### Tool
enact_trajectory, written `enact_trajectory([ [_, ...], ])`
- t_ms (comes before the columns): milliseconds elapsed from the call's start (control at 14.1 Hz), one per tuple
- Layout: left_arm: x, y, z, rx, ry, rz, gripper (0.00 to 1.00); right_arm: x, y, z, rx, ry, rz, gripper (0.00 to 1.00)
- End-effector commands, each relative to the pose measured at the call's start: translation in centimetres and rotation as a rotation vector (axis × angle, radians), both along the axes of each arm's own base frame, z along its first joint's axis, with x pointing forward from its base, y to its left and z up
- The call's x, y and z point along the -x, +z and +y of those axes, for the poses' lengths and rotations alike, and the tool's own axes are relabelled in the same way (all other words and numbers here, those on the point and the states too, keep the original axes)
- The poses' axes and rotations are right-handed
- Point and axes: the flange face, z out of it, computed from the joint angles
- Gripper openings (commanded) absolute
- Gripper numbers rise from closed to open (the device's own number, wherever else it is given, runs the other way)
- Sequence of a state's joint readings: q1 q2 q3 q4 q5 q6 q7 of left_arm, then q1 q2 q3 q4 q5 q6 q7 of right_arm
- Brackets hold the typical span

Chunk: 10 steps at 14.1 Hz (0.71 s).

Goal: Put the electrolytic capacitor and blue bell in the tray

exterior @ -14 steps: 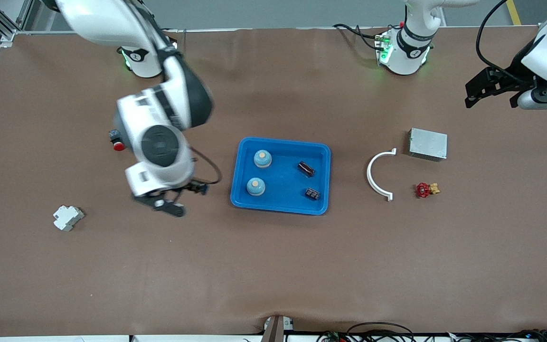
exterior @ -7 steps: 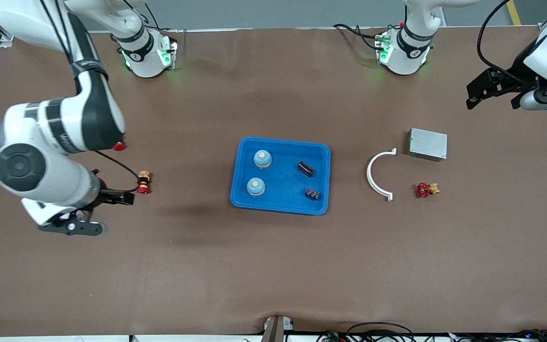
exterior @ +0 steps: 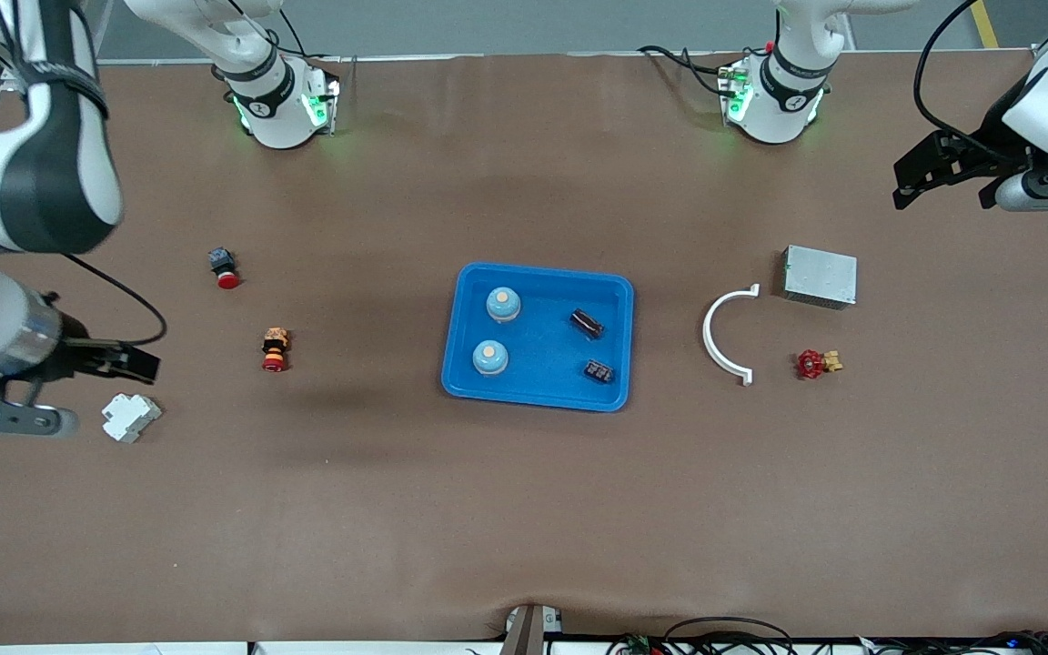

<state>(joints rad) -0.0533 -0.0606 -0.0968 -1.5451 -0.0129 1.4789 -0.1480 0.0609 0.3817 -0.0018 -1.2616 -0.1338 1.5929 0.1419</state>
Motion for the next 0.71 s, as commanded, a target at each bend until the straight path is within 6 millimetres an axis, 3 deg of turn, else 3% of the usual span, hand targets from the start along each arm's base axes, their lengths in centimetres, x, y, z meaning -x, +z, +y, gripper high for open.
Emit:
enact_trajectory([
  [0, 0.4, 0.2, 0.0, -0.017, -0.023, 0.001, 1.0, 1.7, 2.6, -2.4, -0.018, 0.038, 0.011, 1.0],
  [213, 0.6, 0.5, 0.0, -0.018, -0.023, 0.0, 1.0, 2.9, 5.4, -4.7, -0.043, 0.038, -0.025, 1.0],
  [355, 0.7, 0.7, 0.1, -0.018, -0.022, -0.002, 1.0, 3.8, 5.6, -6.2, -0.097, 0.01, 0.008, 1.0],
  [639, 0.8, 0.7, 0.1, -0.018, -0.019, -0.002, 1.0, 5.8, 8.3, -8.3, -0.129, 0.043, -0.002, 1.0],
])
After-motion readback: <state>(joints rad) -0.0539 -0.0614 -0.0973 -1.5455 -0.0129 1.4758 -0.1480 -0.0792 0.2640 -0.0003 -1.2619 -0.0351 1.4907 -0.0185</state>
